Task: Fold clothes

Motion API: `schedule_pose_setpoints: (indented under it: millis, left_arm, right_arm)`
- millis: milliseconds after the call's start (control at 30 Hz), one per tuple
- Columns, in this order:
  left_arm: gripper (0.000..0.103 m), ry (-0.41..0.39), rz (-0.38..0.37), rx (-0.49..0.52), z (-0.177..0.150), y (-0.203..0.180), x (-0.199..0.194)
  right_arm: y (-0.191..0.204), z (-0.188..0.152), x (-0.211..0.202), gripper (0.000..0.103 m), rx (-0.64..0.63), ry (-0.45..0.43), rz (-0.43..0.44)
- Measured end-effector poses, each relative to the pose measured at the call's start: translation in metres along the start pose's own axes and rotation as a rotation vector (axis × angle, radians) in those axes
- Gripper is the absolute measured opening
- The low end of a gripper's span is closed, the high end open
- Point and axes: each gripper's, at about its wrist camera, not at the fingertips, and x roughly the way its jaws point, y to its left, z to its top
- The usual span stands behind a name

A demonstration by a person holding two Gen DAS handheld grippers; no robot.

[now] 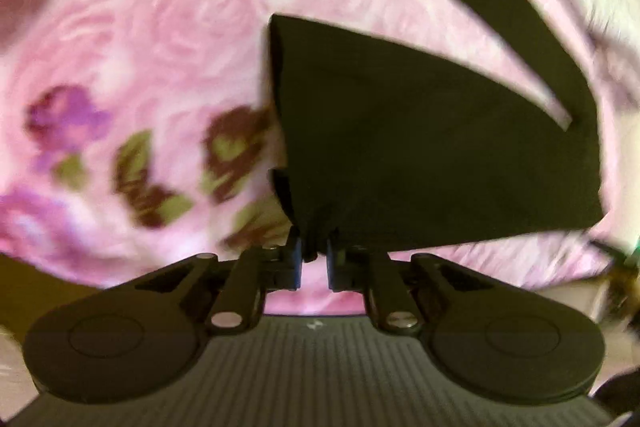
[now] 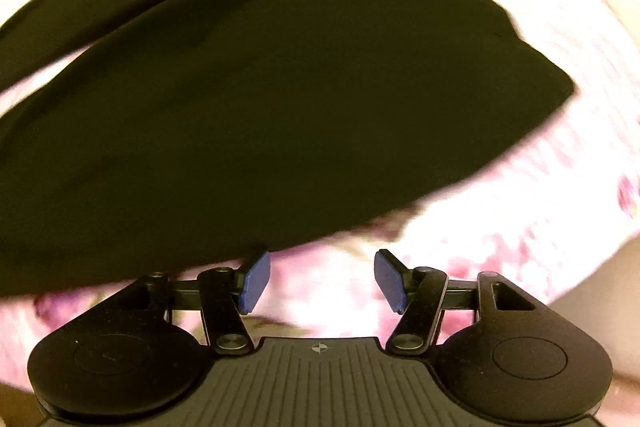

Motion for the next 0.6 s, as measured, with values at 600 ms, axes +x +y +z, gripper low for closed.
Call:
schedule_pose_setpoints:
  millis: [600]
  left_arm:
    - [0.016, 0.083, 0.352, 0.327, 0.006, -0.103, 0.056]
  right_arm:
    - [-0.163, 0.023, 0.011, 0.066, 0.459, -0.136, 0.060]
